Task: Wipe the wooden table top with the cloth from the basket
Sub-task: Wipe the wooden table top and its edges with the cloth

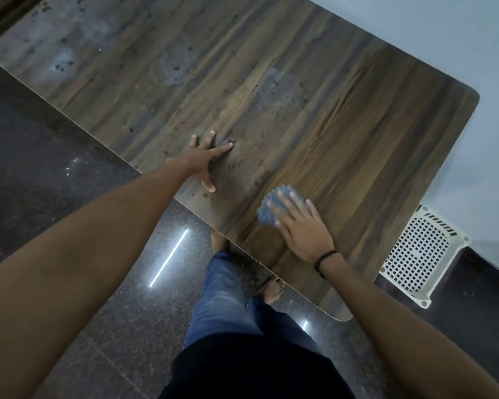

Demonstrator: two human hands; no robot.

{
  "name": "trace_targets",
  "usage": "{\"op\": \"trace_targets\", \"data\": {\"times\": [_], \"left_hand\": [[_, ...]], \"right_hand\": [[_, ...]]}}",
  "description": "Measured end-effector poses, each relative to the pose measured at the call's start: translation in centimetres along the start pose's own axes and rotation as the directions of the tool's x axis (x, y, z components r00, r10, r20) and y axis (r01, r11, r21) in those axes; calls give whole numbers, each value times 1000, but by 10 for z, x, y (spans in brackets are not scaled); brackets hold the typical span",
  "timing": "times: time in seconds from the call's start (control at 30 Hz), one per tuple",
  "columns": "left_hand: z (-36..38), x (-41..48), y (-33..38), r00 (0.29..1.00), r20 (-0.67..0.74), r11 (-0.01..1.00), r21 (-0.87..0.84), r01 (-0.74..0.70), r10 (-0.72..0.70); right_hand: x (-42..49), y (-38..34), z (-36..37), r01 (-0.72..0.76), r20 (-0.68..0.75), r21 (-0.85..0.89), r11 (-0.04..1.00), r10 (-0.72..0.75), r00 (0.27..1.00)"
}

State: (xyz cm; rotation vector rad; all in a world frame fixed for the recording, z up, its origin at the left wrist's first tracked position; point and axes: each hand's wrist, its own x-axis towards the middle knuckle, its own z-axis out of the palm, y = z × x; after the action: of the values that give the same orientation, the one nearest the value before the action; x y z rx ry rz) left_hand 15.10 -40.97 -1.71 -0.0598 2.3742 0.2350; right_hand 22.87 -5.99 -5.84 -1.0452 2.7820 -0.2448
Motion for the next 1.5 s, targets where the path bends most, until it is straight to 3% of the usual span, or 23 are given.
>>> {"op": "trace_targets", "data": {"times": [0.07,0.1,0.17,0.23,0.3,0.33,0.4,0.47,0.57,0.63,0.7,0.73,0.8,0.87,0.93,1.03,1.13,1.2,1.27,1.3,1.37,1.43,1.5], "left_hand": [[2,-2,-2,1000,2,1000,-3,2,-2],[1,-2,-1,1000,5,1000,-4,2,-2],[1,-2,1,1000,9,1000,-11,-3,3],[2,0,-1,1000,6,1000,-3,-10,11],[2,1,-2,1000,6,1000,-3,-10,10],[2,1,-1,1000,3,1000,-5,-11,11],[1,1,-1,1000,14,1000,-7,-9,9],[-4,-1,-2,1000,26,1000,-4,-12,12],[-25,-4,-1,998,53,997,61,-36,33],[-42,-7,0,999,42,990,138,-33,27],[-51,-3,-2,1000,24,994,112,-15,12],[-53,1,-3,1000,26,995,97,-5,3],[-49,10,-6,999,47,996,91,-5,1],[-40,17,-11,997,76,998,61,-6,1],[-35,22,-15,997,79,999,35,1,-4],[-36,24,-15,997,78,1000,26,3,-5],[-36,24,-16,996,83,1000,26,-11,9],[-37,23,-16,997,79,1000,23,-11,9],[-39,22,-14,997,81,1000,24,-9,7],[-38,22,-14,997,80,1000,24,-14,12],[-36,23,-16,997,78,999,37,-19,16],[-38,24,-17,997,80,1000,17,-21,20],[-46,24,-17,996,83,999,-1,-32,32]], "right_hand": [[25,-17,-3,-253,-59,91,963,259,964],[31,-32,-1,-258,-76,100,961,266,961],[24,-56,13,-30,-19,46,999,31,999],[4,-50,14,241,46,10,970,-242,969],[9,-17,4,334,65,-28,942,-332,941],[19,-2,-1,275,69,-52,960,-271,960],[48,17,-12,-65,11,15,998,65,998],[68,1,-18,-264,-46,94,960,269,962],[48,-60,7,63,-13,31,998,-63,998],[25,-70,16,290,62,40,956,-292,954],[34,-44,8,376,80,11,927,-375,923],[46,-28,3,346,73,-25,938,-344,936],[75,5,-10,82,10,-14,997,-82,997],[99,16,-21,-254,-72,83,964,260,963],[106,-8,-17,-341,-128,96,935,352,927],[78,-56,6,23,-26,28,999,-22,999],[53,-40,5,384,72,10,923,-383,921],[68,-3,-6,529,154,-75,845,-514,844],[94,23,-17,365,121,-94,926,-354,927],[104,25,-22,159,59,-52,986,-156,986],[112,-2,-19,-190,-38,34,981,191,981],[97,-46,-1,-120,-9,27,992,120,993],[66,-66,8,204,79,26,979,-205,975]]}}
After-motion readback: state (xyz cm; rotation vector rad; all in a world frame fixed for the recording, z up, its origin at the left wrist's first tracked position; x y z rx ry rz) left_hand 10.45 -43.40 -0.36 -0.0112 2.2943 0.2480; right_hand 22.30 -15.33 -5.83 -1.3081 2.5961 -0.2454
